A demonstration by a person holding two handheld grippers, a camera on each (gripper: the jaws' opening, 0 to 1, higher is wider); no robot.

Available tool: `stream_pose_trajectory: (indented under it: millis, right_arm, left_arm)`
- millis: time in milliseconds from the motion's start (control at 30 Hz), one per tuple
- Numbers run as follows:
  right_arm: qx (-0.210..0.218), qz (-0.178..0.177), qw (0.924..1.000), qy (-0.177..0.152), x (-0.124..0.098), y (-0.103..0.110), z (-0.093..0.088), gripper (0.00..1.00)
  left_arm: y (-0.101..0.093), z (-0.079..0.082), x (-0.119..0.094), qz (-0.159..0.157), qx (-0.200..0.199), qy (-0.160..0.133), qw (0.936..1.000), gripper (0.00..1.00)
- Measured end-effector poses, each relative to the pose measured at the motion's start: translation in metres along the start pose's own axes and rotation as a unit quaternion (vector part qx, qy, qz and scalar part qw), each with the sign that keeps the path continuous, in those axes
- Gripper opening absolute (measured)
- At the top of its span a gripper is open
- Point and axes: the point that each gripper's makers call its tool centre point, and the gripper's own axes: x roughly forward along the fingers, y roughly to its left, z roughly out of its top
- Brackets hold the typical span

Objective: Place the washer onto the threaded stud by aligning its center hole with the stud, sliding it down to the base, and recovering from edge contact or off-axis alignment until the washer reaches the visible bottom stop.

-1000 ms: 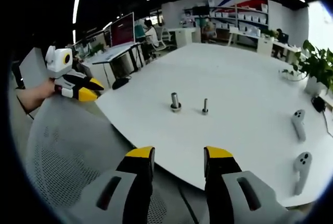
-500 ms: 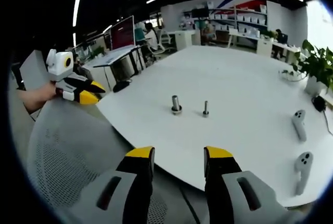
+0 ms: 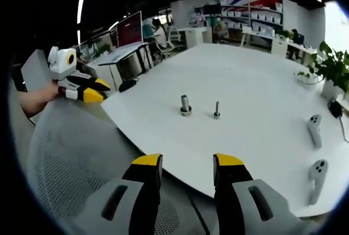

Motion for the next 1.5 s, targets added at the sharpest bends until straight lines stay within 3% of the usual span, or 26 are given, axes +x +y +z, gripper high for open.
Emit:
stream_pose_trajectory:
  millis: [1500]
  right_arm:
    - [0.012, -0.018, 0.9993, -0.031, -0.003, -0.014, 0.007, 0.39]
  left_arm:
    - [-0.004, -0.002, 0.001, -0.01, 0.003, 0.009, 0.9999, 0.26]
